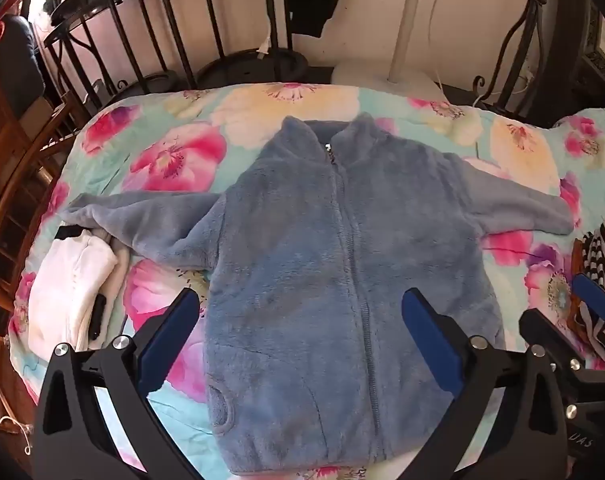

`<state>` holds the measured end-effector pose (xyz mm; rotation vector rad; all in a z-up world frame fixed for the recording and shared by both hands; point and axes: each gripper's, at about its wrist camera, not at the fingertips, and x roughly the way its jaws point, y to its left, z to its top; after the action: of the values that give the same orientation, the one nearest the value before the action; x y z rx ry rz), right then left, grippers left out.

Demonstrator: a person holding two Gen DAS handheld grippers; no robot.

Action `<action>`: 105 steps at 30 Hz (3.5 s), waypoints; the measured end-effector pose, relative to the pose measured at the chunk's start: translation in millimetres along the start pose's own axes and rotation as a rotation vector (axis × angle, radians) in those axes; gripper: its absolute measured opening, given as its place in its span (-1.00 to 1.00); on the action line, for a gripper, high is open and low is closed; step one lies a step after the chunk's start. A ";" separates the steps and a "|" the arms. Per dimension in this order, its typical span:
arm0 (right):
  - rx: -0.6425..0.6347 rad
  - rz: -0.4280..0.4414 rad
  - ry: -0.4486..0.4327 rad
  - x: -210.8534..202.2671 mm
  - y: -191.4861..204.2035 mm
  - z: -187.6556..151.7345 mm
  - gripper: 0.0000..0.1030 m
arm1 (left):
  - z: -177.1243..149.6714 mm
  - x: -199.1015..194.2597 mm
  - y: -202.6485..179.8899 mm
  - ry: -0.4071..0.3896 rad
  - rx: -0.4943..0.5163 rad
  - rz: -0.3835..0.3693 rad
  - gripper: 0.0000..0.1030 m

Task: Fold small clothes

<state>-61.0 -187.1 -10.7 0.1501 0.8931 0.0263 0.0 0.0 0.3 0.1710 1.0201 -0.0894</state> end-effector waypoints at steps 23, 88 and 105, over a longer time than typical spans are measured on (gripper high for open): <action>0.062 0.015 0.040 7.7 -8.2 -1.5 0.93 | -1.5 6.3 2.2 0.009 -0.013 0.009 0.91; 0.098 0.033 0.065 12.9 -12.7 -4.8 0.93 | -4.0 8.6 2.4 0.011 -0.016 0.007 0.91; 0.149 0.050 0.087 14.2 -22.4 -1.1 0.93 | 1.1 10.9 -16.4 0.020 -0.013 0.005 0.91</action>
<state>-53.9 -207.9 -25.5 0.3124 0.9778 0.0126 4.1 -16.3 -10.0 0.1624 1.0395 -0.0768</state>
